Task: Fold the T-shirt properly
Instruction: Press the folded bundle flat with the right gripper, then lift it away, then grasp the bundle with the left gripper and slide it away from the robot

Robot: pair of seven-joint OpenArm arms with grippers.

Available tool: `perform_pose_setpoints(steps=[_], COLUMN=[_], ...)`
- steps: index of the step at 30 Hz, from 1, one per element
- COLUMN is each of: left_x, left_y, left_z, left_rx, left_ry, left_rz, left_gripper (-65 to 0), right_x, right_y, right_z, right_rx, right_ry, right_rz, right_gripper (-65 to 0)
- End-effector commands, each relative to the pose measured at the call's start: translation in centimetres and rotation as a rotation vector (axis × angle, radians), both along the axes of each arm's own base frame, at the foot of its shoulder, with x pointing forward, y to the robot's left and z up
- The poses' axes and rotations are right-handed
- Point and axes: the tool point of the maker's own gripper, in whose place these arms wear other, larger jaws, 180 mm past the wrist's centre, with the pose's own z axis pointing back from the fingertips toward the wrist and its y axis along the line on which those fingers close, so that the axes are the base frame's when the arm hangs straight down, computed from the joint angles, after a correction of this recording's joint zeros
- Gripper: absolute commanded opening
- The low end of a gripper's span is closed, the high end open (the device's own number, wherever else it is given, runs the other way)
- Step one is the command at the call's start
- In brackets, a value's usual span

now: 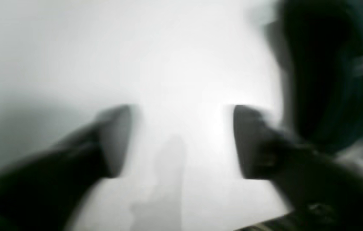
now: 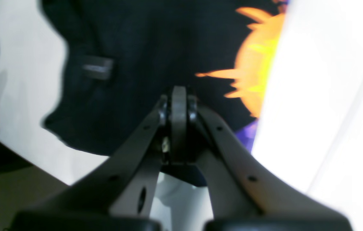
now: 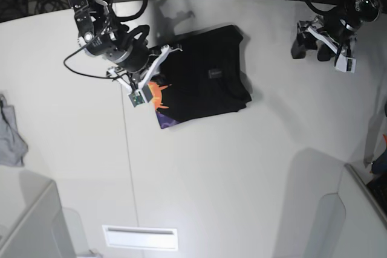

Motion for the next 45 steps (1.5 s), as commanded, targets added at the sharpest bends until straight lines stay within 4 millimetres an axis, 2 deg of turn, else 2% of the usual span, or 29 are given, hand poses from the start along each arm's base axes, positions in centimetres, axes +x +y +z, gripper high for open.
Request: perform_pose_setpoints(steps=[1, 2, 5, 9, 12, 18, 21, 27, 28, 29, 34, 38, 45], left_x=[1.8, 2.4, 4.2, 6.0, 6.5, 6.9, 7.2, 7.2, 7.1, 7.3, 8.1, 9.5, 9.2], left_y=[-0.9, -2.0, -5.5, -9.5, -12.0, -14.9, -16.5, -17.8, -18.3, -18.7, -20.2, -19.6, -19.2], left_z=[1.9, 2.2, 2.2, 1.1, -0.3, -3.0, -3.8, -6.3, -6.4, -6.2, -6.8, -6.8, -7.0], left_rx=[-0.044, -0.087, -0.196, -0.329, -0.409, -0.487, -0.513, -0.545, -0.545, -0.544, -0.480, -0.311, 0.157], left_ry=[-0.089, -0.108, -0.112, -0.076, -0.017, 0.114, 0.170, 0.260, 0.268, 0.268, 0.310, 0.353, 0.370], left_rz=[-0.021, -0.031, -0.043, -0.039, -0.039, -0.033, -0.041, 0.036, 0.021, 0.004, -0.113, -0.223, -0.697], left_gripper=[-4.8, -4.4, -8.7, -9.9, -10.0, -10.0, -10.0, -11.2, -14.0, -19.9, -65.0, -65.0, -65.0], right_x=[0.3, 0.3, -0.1, -0.1, -0.2, -0.4, -0.1, 0.2, 0.4, 0.5, 0.5, 0.1, -1.1], right_y=[0.3, 0.3, -0.4, -0.5, -0.9, -1.5, -2.8, -4.6, -5.2, -5.6, -8.7, -11.7, -15.4], right_z=[0.8, 0.8, 0.4, 0.3, 0.2, -0.1, -0.2, 0.0, 0.2, 0.4, 0.6, 0.5, 0.2], right_rx=[0.026, 0.026, 0.003, 0.000, -0.013, -0.028, -0.037, -0.055, -0.056, -0.046, -0.052, -0.092, -0.144], right_ry=[-0.031, -0.031, -0.022, -0.020, -0.019, -0.013, -0.014, -0.043, -0.058, -0.076, -0.116, -0.120, -0.106], right_rz=[-0.003, -0.004, 0.001, 0.002, 0.003, 0.004, -0.038, -0.036, -0.042, -0.055, -0.118, -0.165, -0.235], right_gripper=[-65.0, -65.0, -65.0, -65.0, -65.0, -65.0, -65.0, -65.0, -65.0, -65.0, -65.0, -65.0, -65.0])
